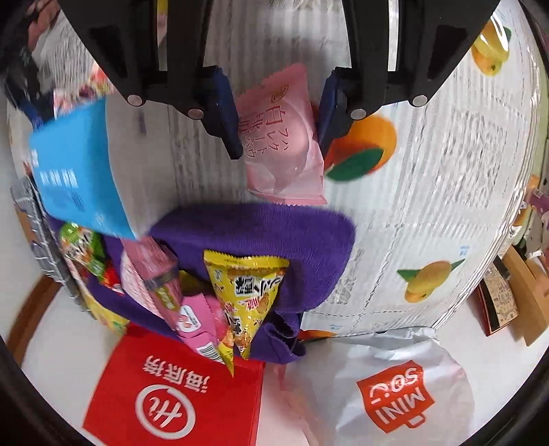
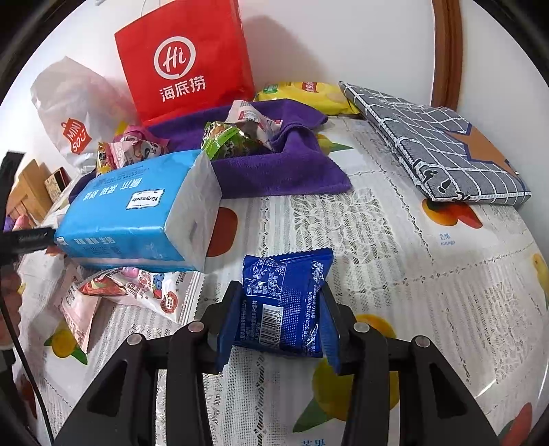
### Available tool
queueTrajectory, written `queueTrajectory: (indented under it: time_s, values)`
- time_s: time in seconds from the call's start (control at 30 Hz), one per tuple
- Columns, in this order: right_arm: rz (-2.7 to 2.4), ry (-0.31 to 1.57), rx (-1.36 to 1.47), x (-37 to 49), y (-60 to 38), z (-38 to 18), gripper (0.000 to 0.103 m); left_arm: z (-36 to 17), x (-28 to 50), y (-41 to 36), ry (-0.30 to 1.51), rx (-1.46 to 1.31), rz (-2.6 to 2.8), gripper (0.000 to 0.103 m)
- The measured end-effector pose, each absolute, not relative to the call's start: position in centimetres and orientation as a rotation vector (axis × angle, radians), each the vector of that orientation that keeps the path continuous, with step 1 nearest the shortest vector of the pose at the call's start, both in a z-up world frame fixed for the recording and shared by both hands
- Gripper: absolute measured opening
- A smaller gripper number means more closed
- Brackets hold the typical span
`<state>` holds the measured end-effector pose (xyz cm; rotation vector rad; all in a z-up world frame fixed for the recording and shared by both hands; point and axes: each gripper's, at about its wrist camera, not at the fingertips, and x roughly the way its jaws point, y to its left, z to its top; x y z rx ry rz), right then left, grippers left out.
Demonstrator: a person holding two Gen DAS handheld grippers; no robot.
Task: Organize snacks
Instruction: 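Grasp the pink wrapper on the sheet with the left tool while the right tool lifts the blue packet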
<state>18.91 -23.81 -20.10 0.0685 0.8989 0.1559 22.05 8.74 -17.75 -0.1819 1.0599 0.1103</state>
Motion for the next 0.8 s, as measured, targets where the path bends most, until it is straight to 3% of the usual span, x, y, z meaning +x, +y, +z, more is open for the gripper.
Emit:
queueTrajectory:
  time_s: [0.33, 0.8]
  values:
    - [0.140, 0.903, 0.028, 18.9, -23.3, -20.2, 0.044, -18.1, 17.1, 6.9, 0.935, -0.079, 0.146, 0.043]
    - [0.122, 0.905, -0.018, 18.8, -22.8, -20.2, 0.044, -18.0, 17.2, 7.0, 0.936, -0.072, 0.150, 0.043]
